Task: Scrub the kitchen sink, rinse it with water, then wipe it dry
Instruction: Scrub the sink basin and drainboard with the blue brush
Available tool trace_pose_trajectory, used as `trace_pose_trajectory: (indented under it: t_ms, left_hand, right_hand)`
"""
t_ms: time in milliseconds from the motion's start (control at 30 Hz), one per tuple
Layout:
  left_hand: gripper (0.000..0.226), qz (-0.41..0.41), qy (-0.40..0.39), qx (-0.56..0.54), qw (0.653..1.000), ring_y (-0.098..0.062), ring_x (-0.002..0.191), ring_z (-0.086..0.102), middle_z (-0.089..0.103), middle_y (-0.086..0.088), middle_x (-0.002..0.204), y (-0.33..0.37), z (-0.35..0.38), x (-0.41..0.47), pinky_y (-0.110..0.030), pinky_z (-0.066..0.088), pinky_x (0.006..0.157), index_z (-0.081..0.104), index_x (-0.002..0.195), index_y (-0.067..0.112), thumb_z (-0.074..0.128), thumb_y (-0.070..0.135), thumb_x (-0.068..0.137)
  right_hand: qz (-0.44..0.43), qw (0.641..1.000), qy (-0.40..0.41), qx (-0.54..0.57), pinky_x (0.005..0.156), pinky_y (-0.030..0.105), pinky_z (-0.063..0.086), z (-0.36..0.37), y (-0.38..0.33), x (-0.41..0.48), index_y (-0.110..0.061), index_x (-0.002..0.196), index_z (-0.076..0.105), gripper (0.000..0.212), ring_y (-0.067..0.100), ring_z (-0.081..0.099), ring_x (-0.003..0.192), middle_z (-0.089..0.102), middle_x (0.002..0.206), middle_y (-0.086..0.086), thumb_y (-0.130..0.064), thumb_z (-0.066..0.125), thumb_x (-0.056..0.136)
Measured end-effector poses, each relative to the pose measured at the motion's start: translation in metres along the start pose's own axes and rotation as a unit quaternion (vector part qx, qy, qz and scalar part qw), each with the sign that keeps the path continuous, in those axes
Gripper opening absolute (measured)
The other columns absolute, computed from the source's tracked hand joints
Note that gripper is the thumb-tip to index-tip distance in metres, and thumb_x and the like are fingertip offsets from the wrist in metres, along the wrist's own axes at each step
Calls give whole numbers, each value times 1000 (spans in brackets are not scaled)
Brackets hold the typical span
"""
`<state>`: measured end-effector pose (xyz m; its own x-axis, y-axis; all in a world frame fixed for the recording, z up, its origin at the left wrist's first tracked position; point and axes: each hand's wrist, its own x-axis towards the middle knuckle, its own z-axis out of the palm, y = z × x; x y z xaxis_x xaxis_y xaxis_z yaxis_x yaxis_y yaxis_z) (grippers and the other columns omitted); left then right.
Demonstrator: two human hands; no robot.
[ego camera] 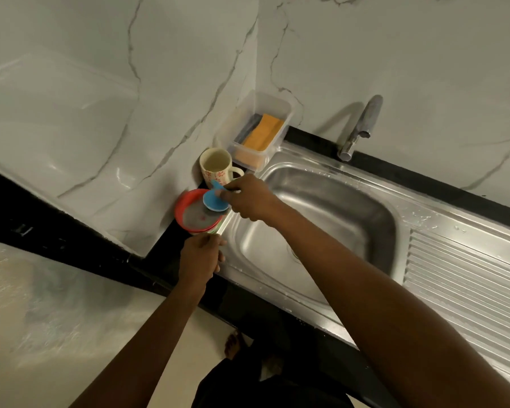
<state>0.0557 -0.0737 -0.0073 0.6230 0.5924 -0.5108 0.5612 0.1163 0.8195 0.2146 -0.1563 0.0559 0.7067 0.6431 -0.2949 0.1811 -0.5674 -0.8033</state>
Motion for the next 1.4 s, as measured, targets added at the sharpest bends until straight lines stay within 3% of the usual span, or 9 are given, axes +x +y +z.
trace_pose_trajectory:
  t_ms: [100,267,533,767,867,967,1033,1233,1400]
  left_hand:
    - [20,15,-33,13,999,-14,42,47,62,-8,59,7,29,-8,-24,35,40,72,89,9,59,19,100]
    - [25,61,-100,43,992,-19,42,48,63,-10,59,24,88,-23,-21,36,39,74,87,7,60,21,102]
    - [29,119,-227,116,960,-18,46,53,67,-8,61,46,201,-64,-26,38,45,73,77,14,58,24,100]
    - [28,142,-293,151,933,-17,47,55,68,-5,62,52,277,-96,-23,39,46,74,85,16,59,31,103]
    - [29,140,-297,164,930,-18,46,55,68,-4,60,50,292,-99,-22,38,47,74,83,17,60,33,102]
    - [30,146,-289,164,932,-18,46,54,67,-6,60,49,296,-99,-22,38,46,74,82,15,60,30,103]
    - [29,143,-285,159,934,-20,46,52,65,-8,59,49,294,-98,-22,38,44,73,82,13,60,26,104]
    - [28,123,-270,184,937,-15,47,54,66,-5,61,46,296,-94,-22,40,43,74,85,13,59,28,103]
    - [28,118,-272,166,940,-18,46,52,65,-7,59,49,303,-90,-24,39,42,73,84,10,59,25,104]
  right_hand:
    - [80,983,7,165,39,22,31,-45,17,-37,-10,115,74,35,11,42,46,57,69,8,-41,64,102]
    - [164,933,7,321,38,16,23,-120,73,-95,-14,123,69,39,5,30,48,50,69,-1,-45,64,100]
    - [247,874,158,386,35,16,21,-228,178,-202,-11,124,67,41,6,26,49,48,67,-1,-42,68,98]
    - [265,843,381,274,44,23,36,-279,282,-262,-7,123,71,40,11,44,51,58,75,9,-29,80,91]
    - [303,829,423,207,47,24,46,-284,319,-251,-10,135,66,51,16,58,63,71,96,11,-28,83,89]
    - [335,823,433,149,78,34,62,-281,339,-229,-11,138,61,54,23,69,98,69,129,7,-26,82,90]
    - [320,834,433,122,91,35,57,-272,337,-208,-11,135,62,45,20,67,106,69,124,4,-25,77,95]
    - [231,917,326,14,84,31,57,-214,303,-147,-22,135,64,40,14,70,96,72,116,-2,-33,72,97]
    - [266,896,355,4,66,20,53,-229,332,-207,-21,139,63,44,6,68,80,74,111,-3,-33,72,97]
